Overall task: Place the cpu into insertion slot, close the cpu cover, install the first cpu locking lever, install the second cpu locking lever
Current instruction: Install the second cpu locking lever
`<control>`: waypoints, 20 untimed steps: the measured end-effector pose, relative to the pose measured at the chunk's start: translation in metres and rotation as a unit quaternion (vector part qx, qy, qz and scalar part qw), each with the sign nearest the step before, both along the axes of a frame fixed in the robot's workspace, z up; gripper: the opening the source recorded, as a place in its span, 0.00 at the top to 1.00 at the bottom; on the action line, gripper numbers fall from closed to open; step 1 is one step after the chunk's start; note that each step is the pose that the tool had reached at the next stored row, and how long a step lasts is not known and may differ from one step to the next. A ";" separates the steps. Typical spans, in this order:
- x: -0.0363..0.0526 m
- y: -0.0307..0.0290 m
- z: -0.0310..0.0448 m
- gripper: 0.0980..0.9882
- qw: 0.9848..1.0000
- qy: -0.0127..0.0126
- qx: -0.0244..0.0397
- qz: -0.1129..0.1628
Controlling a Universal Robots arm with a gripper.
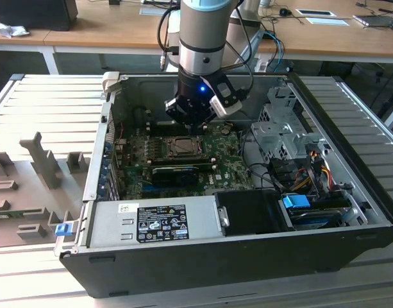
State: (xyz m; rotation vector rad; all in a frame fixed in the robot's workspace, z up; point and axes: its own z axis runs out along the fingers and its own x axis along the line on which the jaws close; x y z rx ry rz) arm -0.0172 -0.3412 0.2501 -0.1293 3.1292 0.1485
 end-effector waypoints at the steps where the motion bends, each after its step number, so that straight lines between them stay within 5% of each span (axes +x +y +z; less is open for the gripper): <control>1: 0.0000 0.0000 0.0016 0.99 1.000 0.000 0.000 0.000; 20: 0.0001 -0.0089 0.0038 0.99 1.000 0.001 0.000 0.000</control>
